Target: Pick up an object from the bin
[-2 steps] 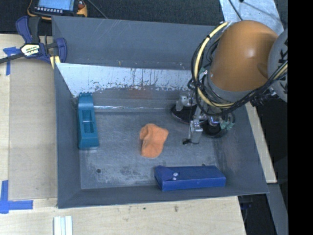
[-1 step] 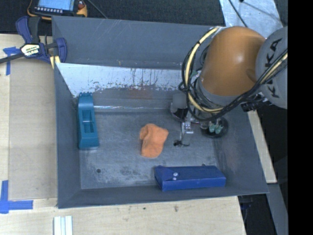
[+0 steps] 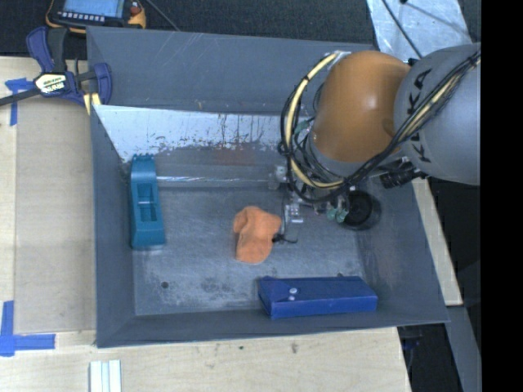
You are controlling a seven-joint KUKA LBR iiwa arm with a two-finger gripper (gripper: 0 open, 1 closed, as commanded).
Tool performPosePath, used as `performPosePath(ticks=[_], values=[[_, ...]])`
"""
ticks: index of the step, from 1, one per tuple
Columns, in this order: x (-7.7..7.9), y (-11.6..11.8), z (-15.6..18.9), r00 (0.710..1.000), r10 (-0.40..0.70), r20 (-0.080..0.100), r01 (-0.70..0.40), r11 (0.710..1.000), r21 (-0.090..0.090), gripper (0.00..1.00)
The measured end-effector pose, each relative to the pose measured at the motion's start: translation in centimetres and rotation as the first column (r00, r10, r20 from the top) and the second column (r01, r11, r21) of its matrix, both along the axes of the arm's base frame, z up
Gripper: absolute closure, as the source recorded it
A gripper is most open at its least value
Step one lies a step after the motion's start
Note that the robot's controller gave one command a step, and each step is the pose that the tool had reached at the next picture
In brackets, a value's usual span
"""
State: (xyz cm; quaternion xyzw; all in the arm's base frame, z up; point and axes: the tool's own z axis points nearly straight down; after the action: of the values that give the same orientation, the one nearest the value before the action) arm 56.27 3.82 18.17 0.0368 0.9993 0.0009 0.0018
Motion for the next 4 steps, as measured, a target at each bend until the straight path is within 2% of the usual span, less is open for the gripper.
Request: performPosePath(ticks=[1,2,3,4], values=[[1.3,1.5,-3.4,0.999,0.043,0.001,-0.043,0.999,-0.003,0.00],[3.4,2.6,-5.7,0.998,0.055,0.000,-0.055,0.998,-0.001,0.00],[1.6,1.6,-10.6,1.000,-0.019,0.000,0.019,1.000,-0.001,1.00],[1.6,1.7,-10.6,1.000,-0.019,0.000,0.019,1.000,-0.001,1.00]])
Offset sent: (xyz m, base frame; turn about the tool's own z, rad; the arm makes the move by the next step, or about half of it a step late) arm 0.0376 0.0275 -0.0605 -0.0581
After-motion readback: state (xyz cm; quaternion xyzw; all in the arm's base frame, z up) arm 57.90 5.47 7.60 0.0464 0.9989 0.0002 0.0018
